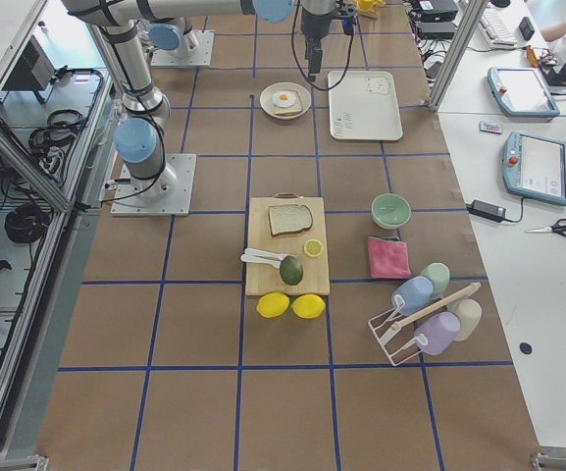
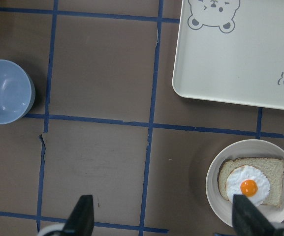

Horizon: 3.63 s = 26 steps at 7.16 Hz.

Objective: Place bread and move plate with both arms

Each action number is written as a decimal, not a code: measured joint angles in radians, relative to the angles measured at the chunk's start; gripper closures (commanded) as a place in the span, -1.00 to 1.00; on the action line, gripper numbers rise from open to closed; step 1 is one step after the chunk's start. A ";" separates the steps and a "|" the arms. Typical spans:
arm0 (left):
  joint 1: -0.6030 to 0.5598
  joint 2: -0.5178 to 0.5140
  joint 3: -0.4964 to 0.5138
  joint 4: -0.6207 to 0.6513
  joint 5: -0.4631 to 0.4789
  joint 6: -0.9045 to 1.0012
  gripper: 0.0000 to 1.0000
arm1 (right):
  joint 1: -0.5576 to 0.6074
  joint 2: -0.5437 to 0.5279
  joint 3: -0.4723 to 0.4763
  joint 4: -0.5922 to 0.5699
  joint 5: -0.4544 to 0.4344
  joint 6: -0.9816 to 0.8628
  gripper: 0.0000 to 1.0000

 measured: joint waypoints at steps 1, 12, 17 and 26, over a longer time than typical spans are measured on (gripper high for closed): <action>0.000 0.000 0.000 0.000 0.000 0.000 -1.00 | 0.000 0.000 0.000 0.000 0.000 0.000 -1.00; 0.002 -0.003 0.000 0.000 -0.003 0.002 -1.00 | -0.001 -0.001 0.003 -0.001 0.006 -0.001 -1.00; 0.001 -0.002 -0.001 0.002 -0.003 0.002 -1.00 | -0.002 0.000 0.003 0.007 0.003 0.000 -1.00; 0.002 -0.001 -0.002 0.002 -0.001 0.002 -1.00 | -0.102 0.095 0.067 -0.031 -0.028 -0.025 -1.00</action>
